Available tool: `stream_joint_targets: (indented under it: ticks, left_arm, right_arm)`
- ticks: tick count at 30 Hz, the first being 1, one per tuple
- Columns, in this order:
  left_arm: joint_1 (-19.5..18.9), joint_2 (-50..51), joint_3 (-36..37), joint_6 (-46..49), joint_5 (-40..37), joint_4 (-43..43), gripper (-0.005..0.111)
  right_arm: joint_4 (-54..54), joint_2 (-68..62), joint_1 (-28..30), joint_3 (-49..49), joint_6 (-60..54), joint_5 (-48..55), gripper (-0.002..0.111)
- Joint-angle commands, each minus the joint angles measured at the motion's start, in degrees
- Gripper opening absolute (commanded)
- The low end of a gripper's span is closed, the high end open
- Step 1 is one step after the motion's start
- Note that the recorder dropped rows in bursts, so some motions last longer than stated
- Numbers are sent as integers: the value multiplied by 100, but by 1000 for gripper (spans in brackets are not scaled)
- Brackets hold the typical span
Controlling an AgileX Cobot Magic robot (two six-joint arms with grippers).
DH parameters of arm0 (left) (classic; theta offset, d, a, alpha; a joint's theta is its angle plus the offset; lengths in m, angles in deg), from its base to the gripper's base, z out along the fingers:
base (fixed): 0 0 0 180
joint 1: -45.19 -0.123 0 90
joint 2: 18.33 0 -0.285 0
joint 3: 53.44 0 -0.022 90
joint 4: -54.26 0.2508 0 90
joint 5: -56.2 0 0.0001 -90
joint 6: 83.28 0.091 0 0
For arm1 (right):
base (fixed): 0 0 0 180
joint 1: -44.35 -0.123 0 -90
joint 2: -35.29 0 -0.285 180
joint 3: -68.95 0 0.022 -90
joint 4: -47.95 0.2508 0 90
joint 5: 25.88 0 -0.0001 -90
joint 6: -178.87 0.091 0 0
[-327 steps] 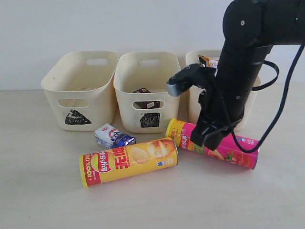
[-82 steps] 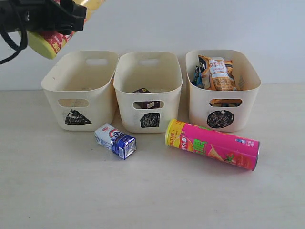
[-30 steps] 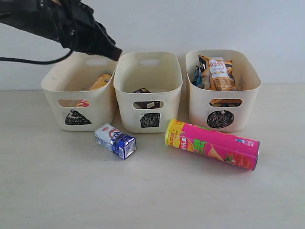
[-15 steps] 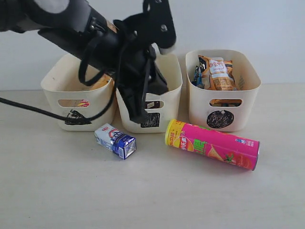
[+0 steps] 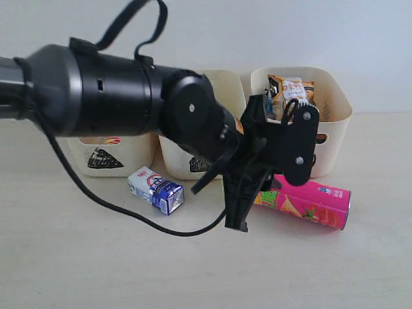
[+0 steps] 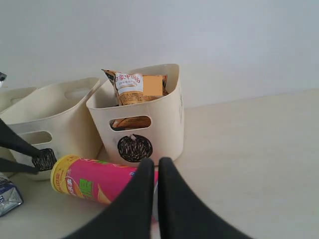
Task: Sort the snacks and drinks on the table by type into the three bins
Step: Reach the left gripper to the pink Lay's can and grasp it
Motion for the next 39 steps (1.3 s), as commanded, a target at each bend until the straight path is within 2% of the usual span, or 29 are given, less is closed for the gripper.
stream_joint_targets:
  ticks: [1, 5, 9, 13, 16, 17, 20, 24, 27, 31, 36, 39]
  left_arm:
    - [73, 367, -27, 28, 616, 337, 44]
    - [83, 691, -27, -10, 1190, 337, 68]
    - [86, 921, -27, -23, 1644, 337, 74]
    - [86, 1103, -27, -212, 1800, 337, 75]
    - [86, 1287, -204, -806, 1788, 337, 75]
    - [86, 1379, -429, -1165, 1674, 337, 75]
    - [107, 1646, -988, -1476, 1091, 481, 75]
    - [255, 2006, -1600, -2270, 441, 1602, 75]
    - [348, 2389, -2170, -3366, -268, 2910, 75]
    - [348, 2691, -2507, -4209, -306, 3779, 75]
    - [348, 2813, -2533, -4230, -331, 3839, 74]
    - [348, 2841, -2533, -4230, -331, 3839, 66]
  right_arm:
    - [7, 36, 36, 25, -5, 0, 0]
    - [7, 36, 36, 25, -5, 0, 0]
    - [7, 36, 36, 25, -5, 0, 0]
    - [10, 36, 36, 25, -5, -11, 0]
    - [10, 36, 36, 25, -5, -11, 0]
    - [10, 36, 36, 25, -5, -11, 0]
    - [10, 36, 36, 25, -5, -11, 0]
    - [10, 36, 36, 25, -5, -11, 0]
    - [10, 36, 36, 25, -5, -11, 0]
    - [10, 36, 36, 25, -5, -11, 0]
    - [10, 36, 36, 25, -5, -11, 0]
    - [10, 36, 36, 25, -5, -11, 0]
